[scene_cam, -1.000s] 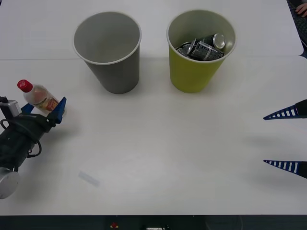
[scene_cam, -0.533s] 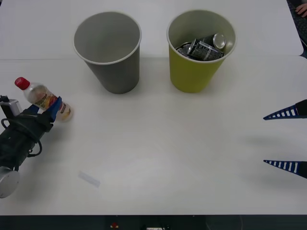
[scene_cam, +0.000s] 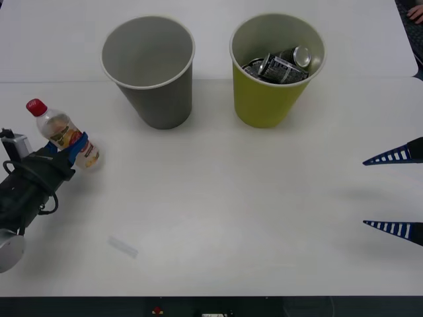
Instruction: Put the can into the green bin and the plastic bottle into the gray bin
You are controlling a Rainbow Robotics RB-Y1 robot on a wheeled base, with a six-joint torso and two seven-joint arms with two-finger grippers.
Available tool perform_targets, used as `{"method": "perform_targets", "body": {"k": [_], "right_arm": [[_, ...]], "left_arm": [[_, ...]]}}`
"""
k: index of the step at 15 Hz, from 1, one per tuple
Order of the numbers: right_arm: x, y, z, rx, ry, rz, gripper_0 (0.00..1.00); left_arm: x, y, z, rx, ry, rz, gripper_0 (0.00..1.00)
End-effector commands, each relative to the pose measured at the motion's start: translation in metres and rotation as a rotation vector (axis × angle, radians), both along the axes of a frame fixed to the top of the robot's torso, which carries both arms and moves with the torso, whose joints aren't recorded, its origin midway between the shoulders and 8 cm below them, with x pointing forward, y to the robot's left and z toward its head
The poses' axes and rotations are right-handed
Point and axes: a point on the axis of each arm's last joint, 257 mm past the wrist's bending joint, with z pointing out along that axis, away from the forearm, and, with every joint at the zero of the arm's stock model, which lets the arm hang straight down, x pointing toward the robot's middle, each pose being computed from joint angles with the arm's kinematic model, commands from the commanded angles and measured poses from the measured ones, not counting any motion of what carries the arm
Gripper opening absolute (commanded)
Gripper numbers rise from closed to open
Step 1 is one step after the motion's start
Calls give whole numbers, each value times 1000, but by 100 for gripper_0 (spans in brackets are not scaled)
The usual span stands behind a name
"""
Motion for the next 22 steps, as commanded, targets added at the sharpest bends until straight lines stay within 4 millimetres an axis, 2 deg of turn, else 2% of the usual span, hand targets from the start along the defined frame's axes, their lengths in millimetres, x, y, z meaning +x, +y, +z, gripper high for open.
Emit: {"method": "perform_targets", "body": {"k": [1, 7, 14, 22], "right_arm": [[0, 0, 0, 0, 0, 0, 100], [0, 0, 0, 0, 0, 0, 100], [0, 0, 0, 0, 0, 0, 100], [0, 0, 0, 0, 0, 0, 100]], "left_arm": [[-2, -7, 6, 8, -8, -32, 0], [-24, 2, 29, -4, 14, -144, 0], [-44, 2, 66, 10, 61, -329, 0], [-59, 9, 125, 161, 166, -466, 0]]}}
